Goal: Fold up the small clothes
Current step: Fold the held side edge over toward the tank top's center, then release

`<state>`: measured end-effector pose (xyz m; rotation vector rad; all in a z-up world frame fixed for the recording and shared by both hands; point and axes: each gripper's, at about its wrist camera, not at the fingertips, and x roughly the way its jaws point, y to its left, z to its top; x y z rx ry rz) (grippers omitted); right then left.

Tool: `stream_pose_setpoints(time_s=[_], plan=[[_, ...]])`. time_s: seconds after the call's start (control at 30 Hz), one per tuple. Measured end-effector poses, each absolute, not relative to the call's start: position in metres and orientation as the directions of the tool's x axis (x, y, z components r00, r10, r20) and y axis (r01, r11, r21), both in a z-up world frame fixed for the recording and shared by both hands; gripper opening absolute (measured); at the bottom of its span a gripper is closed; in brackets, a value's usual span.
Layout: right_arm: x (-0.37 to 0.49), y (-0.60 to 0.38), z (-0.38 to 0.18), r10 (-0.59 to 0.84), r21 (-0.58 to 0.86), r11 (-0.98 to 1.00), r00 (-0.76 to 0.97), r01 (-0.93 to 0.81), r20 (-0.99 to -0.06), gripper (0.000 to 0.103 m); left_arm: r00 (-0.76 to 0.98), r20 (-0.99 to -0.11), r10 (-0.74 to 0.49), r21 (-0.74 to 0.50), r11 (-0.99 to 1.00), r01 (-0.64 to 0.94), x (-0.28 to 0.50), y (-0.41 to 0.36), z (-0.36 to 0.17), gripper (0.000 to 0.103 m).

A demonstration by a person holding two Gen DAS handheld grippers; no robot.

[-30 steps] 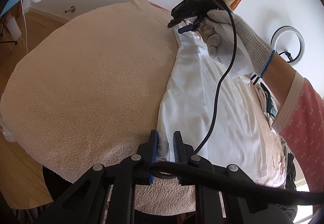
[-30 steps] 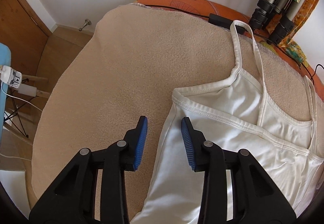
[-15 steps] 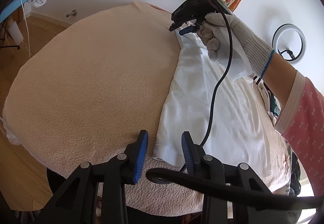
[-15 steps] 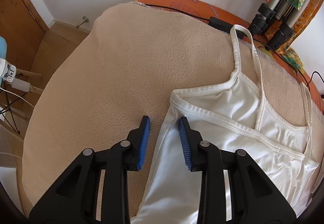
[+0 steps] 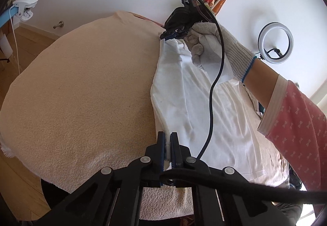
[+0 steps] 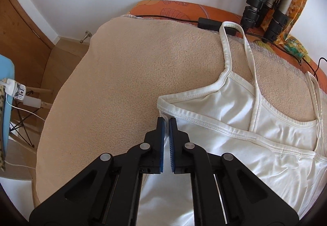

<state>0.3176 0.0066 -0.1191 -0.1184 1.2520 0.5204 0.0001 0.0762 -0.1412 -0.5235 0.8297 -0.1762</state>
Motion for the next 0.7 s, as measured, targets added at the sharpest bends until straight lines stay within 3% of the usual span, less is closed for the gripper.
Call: stream_pose_setpoints(time_s=[0.33, 0.7], plan=[[0.318, -0.055, -0.09, 0.441, 0.326, 0.862, 0.26, -0.388, -0.859, 0.005, 0.669, -0.629, -0.395, -0.468, 0.88, 0.08, 0.002, 0.036, -0.117, 0.002], [0.319, -0.137, -0.102, 0.356, 0.275, 0.92, 0.307, -0.278, -0.883, 0.005, 0.599, -0.671, -0.437, -0.423, 0.889, 0.175, 0.011, -0.02, -0.123, 0.002]])
